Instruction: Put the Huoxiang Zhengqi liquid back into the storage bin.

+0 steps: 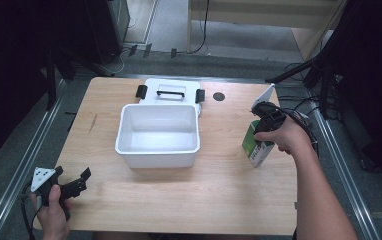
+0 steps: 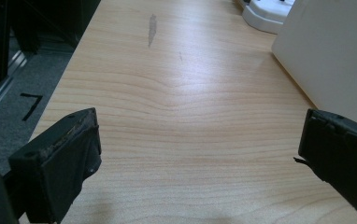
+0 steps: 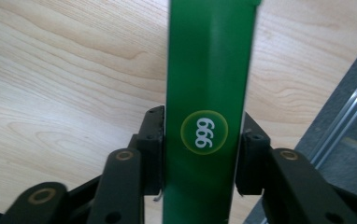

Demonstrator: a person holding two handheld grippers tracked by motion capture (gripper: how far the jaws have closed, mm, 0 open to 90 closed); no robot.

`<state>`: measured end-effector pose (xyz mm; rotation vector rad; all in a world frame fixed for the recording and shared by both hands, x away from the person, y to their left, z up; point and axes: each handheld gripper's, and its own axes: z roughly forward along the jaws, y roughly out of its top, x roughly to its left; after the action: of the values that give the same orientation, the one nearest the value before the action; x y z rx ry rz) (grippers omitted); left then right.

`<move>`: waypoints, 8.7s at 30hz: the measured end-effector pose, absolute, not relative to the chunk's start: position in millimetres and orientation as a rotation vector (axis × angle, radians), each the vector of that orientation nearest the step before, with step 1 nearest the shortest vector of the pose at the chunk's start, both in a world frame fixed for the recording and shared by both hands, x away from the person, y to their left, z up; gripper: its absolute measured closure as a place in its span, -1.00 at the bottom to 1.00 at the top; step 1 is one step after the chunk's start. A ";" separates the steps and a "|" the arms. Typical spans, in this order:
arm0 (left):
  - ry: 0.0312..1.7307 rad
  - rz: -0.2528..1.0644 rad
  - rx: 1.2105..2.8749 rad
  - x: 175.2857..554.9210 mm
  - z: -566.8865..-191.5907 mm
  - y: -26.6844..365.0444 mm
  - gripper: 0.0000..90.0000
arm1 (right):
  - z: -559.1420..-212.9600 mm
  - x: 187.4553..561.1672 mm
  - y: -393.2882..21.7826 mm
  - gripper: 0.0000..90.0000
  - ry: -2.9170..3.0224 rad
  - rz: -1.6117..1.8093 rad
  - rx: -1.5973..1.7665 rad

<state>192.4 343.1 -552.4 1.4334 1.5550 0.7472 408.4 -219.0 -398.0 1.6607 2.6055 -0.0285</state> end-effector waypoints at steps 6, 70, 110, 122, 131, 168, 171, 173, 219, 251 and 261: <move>1.555 0.746 1.433 192.5 -552.4 343.1 -1.00 | -395.7 406.9 -217.0 0.42 2.642 0.000 1.572; 1.550 0.734 1.434 193.9 -552.5 343.3 -1.00 | -253.8 370.8 -36.6 0.43 2.950 0.336 0.089; 1.550 0.730 1.431 194.2 -552.7 343.2 -1.00 | -356.3 390.1 -11.2 0.43 2.969 0.330 -0.104; 1.551 0.728 1.430 194.3 -552.7 343.4 -1.00 | -383.1 393.6 -7.3 0.43 2.992 0.305 -0.103; 1.551 0.728 1.428 194.3 -552.7 343.5 -1.00 | -395.8 393.8 -8.6 0.42 3.016 0.310 -0.076; 1.551 0.731 1.435 194.2 -552.6 342.8 -1.00 | -341.3 377.5 -75.5 -1.00 2.884 0.447 0.536; 1.551 0.730 1.435 194.2 -552.6 342.8 -1.00 | -343.1 378.4 -84.6 -1.00 2.870 0.460 0.583; 1.551 0.730 1.435 194.2 -552.6 342.9 -1.00 | -345.7 378.5 -93.4 -1.00 2.863 0.471 0.613; 1.549 0.735 1.437 193.5 -552.6 342.1 -1.00 | -456.7 287.8 -295.7 -1.00 2.178 1.095 1.203; 1.551 0.738 1.436 193.2 -552.6 341.9 -1.00 | -533.0 222.3 -348.7 -1.00 1.827 1.154 1.495; 1.550 0.739 1.438 193.2 -552.6 341.8 -1.00 | -543.3 209.2 -361.6 -1.00 1.752 1.192 1.543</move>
<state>193.2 341.8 -552.6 1.4379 1.5495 0.7385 209.2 -361.6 -543.3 1.5425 1.7521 1.1916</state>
